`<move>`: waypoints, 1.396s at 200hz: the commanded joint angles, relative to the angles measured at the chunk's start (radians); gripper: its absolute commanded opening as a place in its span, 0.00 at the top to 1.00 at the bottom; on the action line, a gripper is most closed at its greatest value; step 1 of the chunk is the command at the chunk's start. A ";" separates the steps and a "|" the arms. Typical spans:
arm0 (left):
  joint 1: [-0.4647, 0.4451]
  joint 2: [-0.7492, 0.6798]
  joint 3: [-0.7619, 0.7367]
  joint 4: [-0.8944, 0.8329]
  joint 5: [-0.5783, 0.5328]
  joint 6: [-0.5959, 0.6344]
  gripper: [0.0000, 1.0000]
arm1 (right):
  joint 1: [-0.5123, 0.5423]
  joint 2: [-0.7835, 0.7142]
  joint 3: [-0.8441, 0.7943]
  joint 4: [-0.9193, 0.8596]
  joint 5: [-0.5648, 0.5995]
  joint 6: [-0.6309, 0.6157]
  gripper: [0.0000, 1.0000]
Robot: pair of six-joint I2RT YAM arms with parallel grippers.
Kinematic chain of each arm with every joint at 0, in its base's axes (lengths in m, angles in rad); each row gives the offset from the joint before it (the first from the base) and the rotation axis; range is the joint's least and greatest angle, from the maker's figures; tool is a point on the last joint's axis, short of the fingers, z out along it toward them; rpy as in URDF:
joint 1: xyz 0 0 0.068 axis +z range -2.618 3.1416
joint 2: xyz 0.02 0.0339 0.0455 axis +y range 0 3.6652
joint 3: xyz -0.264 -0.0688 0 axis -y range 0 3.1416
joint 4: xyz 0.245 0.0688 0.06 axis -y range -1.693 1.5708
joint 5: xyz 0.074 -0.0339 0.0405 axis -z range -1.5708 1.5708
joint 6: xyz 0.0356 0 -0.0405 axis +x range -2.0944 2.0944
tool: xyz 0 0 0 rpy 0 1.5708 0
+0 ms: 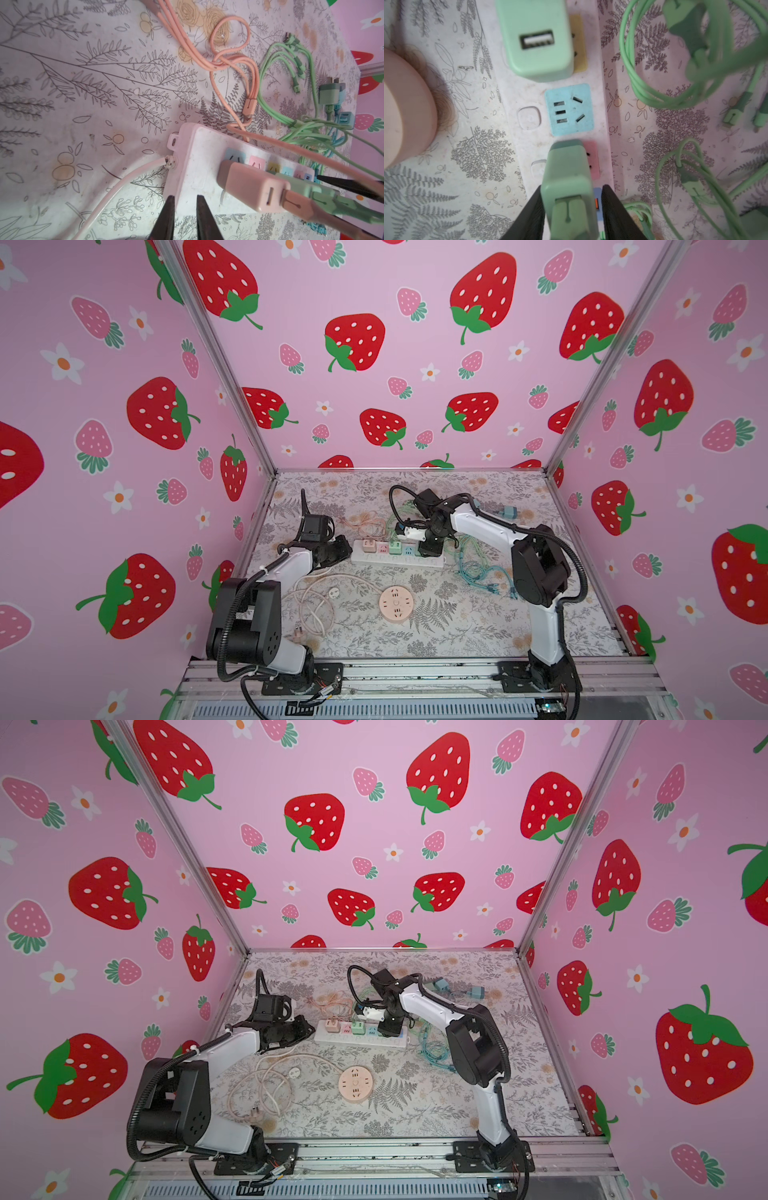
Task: Insert the plug
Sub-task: 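Lower the charger prongs into the pink socket with the right gripper, then open the right gripper and lift it off the plugged charger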
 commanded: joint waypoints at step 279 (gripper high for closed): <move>0.015 -0.112 0.025 -0.054 0.043 -0.007 0.64 | -0.070 -0.486 -0.479 0.318 -0.690 0.066 0.21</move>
